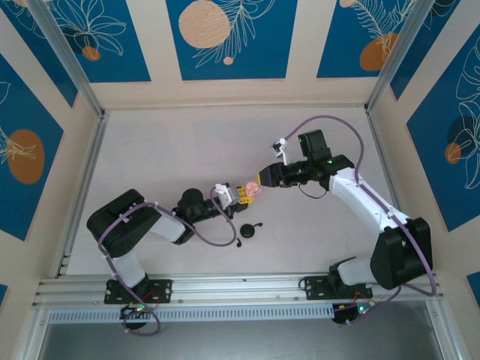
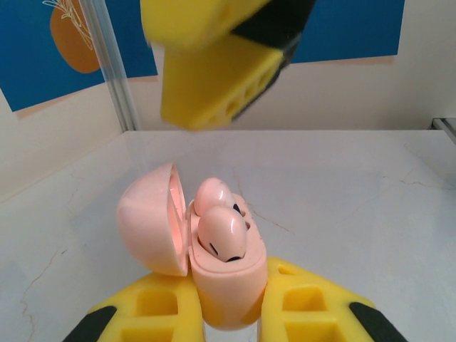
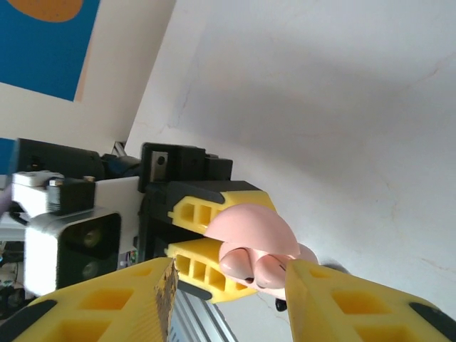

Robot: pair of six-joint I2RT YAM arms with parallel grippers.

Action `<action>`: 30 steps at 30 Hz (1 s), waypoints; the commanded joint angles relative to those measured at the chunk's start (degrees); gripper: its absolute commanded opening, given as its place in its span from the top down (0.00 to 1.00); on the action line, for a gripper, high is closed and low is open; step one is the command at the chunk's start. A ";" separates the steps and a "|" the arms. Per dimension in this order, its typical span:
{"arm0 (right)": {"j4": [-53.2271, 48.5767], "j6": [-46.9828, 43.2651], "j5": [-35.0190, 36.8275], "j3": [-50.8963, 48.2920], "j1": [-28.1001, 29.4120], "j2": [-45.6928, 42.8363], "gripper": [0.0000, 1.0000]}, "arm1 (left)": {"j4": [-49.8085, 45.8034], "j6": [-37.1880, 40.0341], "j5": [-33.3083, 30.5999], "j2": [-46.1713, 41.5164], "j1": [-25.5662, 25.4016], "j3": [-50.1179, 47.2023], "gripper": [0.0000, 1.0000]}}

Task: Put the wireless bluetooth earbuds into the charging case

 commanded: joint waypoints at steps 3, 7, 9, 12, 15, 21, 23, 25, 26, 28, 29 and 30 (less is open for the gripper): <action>7.49 -1.40 -2.61 -5.61 -2.92 -6.87 0.51 | 2.42 -3.89 5.17 -2.49 0.18 0.89 0.88; 14.66 -0.30 -10.40 -7.78 -5.37 -7.81 0.47 | 2.40 -5.84 7.80 -3.61 0.18 0.82 0.88; 12.86 -1.90 -14.24 -6.04 -5.64 -5.33 0.46 | 2.38 -6.40 8.79 -4.11 0.22 0.92 0.88; 10.97 -3.67 -18.63 -4.05 -4.99 -1.94 0.43 | 2.39 -7.28 10.09 -4.57 0.22 1.29 0.88; 10.76 -5.37 -20.47 -3.18 -3.25 -0.29 0.41 | 2.34 -7.67 10.28 -5.03 0.20 1.34 0.88; 6.93 -9.32 -22.81 -0.61 -1.32 3.88 0.41 | 2.38 -7.99 10.20 -5.48 0.21 1.52 0.88; 5.87 -10.24 -23.45 -0.16 -0.99 4.75 0.41 | 2.40 -7.89 9.82 -5.61 0.21 1.43 0.88; 4.86 -10.96 -23.14 0.21 -0.75 5.28 0.41 | 2.34 -7.87 9.61 -5.67 0.20 1.43 0.88; 4.46 -11.21 -22.69 0.29 -0.74 5.49 0.41 | 2.38 -7.87 9.62 -5.66 0.19 1.43 0.88; 4.07 -11.52 -22.38 0.29 -0.74 5.76 0.41 | 2.38 -7.87 9.40 -5.77 0.22 1.52 0.88; 3.88 -11.67 -22.14 0.29 -0.65 5.86 0.41 | 2.38 -7.79 9.31 -5.85 0.18 1.51 0.88; 3.60 -11.80 -22.14 0.34 -0.66 5.95 0.41 | 2.38 -7.71 9.02 -5.90 0.18 1.52 0.87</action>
